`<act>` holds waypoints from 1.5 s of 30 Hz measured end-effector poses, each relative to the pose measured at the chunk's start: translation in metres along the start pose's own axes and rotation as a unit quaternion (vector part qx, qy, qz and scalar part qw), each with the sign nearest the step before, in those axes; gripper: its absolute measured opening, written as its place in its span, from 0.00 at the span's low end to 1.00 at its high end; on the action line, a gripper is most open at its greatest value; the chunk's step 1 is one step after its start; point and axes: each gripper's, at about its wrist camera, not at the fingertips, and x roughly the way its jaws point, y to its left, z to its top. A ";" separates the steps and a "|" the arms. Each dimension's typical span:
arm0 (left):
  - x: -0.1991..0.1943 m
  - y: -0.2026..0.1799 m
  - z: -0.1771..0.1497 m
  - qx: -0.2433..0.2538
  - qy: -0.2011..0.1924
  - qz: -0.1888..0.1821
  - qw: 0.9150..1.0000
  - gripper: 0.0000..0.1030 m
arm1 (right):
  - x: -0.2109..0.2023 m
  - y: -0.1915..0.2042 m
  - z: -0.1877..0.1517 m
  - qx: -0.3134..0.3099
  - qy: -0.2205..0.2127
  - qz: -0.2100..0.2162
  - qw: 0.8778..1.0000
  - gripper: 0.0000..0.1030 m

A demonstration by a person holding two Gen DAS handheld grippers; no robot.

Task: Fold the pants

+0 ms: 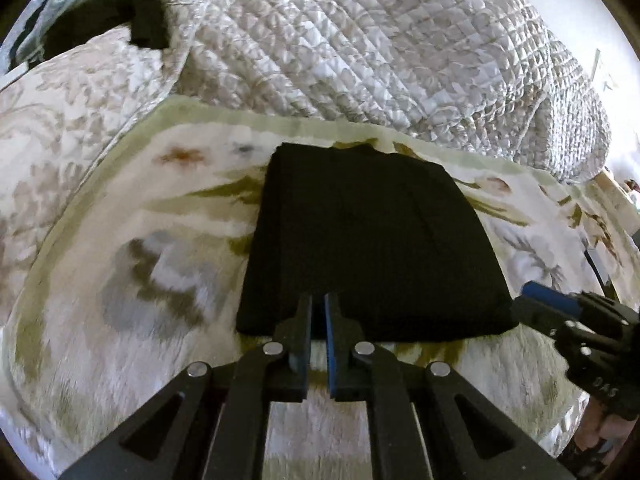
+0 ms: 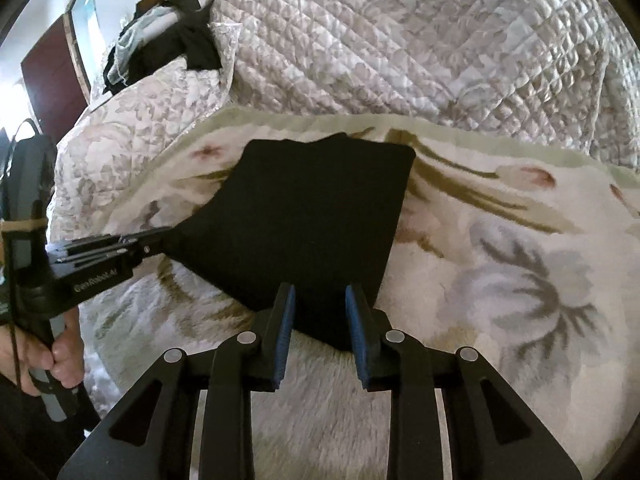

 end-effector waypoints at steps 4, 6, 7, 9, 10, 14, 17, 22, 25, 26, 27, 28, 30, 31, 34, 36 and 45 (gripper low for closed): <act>-0.012 -0.005 -0.013 -0.002 -0.005 0.009 1.000 0.28 | -0.017 0.006 -0.013 0.002 0.001 0.003 1.000 0.36; -0.018 -0.008 -0.018 -0.001 -0.009 0.015 1.000 0.34 | -0.021 0.009 -0.019 0.003 0.004 0.000 1.000 0.41; -0.019 -0.008 -0.021 -0.001 -0.010 0.015 1.000 0.35 | -0.023 0.010 -0.022 0.004 0.006 0.000 1.000 0.42; -0.021 -0.009 -0.026 -0.001 -0.009 0.017 1.000 0.37 | -0.026 0.012 -0.028 0.005 0.010 -0.002 1.000 0.42; -0.021 -0.009 -0.028 0.000 -0.009 0.019 1.000 0.38 | -0.026 0.013 -0.030 0.005 0.011 -0.004 1.000 0.42; -0.014 -0.008 -0.035 -0.002 0.001 0.026 1.000 0.39 | -0.021 0.012 -0.038 0.006 0.023 -0.013 1.000 0.42; -0.007 -0.006 -0.038 -0.005 0.011 0.033 0.999 0.40 | -0.014 0.010 -0.041 0.007 0.032 -0.018 0.999 0.42; -0.002 -0.006 -0.043 0.000 0.017 0.039 0.999 0.42 | -0.001 0.005 -0.048 0.008 0.051 -0.026 0.998 0.42; -0.001 -0.007 -0.044 0.003 0.016 0.039 0.999 0.44 | 0.000 0.005 -0.048 0.007 0.049 -0.026 0.998 0.44; -0.001 -0.008 -0.045 0.005 0.015 0.041 0.999 0.44 | 0.000 0.005 -0.047 0.007 0.048 -0.027 0.998 0.45; -0.001 -0.009 -0.045 0.005 0.015 0.041 0.999 0.45 | 0.000 0.005 -0.048 0.006 0.048 -0.026 0.999 0.45; 0.000 -0.009 -0.045 0.006 0.015 0.041 0.999 0.45 | 0.001 0.005 -0.048 0.005 0.047 -0.025 0.999 0.46; 0.000 -0.009 -0.045 0.008 0.015 0.042 0.999 0.46 | 0.002 0.005 -0.048 0.005 0.046 -0.024 0.999 0.47; 0.000 -0.009 -0.045 0.006 0.014 0.041 0.999 0.46 | 0.002 0.005 -0.048 0.005 0.045 -0.024 0.999 0.47; -0.002 -0.008 -0.042 0.002 0.009 0.038 0.999 0.46 | -0.001 0.004 -0.045 0.014 0.040 -0.017 0.999 0.47; -0.008 -0.008 -0.036 0.002 -0.009 0.034 0.999 0.46 | -0.008 0.003 -0.040 0.024 0.020 -0.006 0.999 0.47; -0.007 -0.029 0.003 0.017 -0.064 0.002 0.998 0.46 | 0.005 0.012 -0.011 0.005 -0.012 -0.022 1.000 0.25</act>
